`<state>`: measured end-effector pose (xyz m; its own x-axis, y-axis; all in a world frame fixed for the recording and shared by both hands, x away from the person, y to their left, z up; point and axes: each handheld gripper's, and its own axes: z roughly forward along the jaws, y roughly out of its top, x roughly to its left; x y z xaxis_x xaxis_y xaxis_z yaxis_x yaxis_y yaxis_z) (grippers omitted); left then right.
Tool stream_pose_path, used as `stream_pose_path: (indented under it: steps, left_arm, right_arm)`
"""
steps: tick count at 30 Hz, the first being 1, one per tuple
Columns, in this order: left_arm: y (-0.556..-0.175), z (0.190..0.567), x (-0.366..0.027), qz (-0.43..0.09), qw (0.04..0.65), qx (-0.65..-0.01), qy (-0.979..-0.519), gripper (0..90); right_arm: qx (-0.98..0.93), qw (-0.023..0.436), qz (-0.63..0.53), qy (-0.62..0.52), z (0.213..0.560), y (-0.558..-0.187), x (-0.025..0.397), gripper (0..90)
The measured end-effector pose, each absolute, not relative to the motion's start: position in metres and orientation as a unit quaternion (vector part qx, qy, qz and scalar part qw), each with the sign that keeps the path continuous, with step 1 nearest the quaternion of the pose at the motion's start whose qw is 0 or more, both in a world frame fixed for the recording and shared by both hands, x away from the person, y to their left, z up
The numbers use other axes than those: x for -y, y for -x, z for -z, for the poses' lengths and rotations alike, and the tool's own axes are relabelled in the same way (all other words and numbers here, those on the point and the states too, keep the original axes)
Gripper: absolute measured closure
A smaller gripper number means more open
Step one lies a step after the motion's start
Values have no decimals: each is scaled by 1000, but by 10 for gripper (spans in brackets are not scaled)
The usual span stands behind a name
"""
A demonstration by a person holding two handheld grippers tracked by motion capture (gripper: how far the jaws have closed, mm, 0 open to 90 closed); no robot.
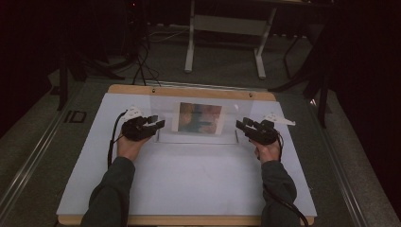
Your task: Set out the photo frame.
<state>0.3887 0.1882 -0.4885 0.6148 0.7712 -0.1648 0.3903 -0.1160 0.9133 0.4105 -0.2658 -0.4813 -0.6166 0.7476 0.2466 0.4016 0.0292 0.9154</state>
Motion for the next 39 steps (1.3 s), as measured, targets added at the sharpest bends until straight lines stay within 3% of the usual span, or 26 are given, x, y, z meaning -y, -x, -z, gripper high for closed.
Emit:
stream_pose_path:
  steps: [39]
  left_arm:
    - [-382,491,-194,-167,549,-400,-715,541]
  right_arm:
    - [-710,156,-562,-395,482,-401,266,561]
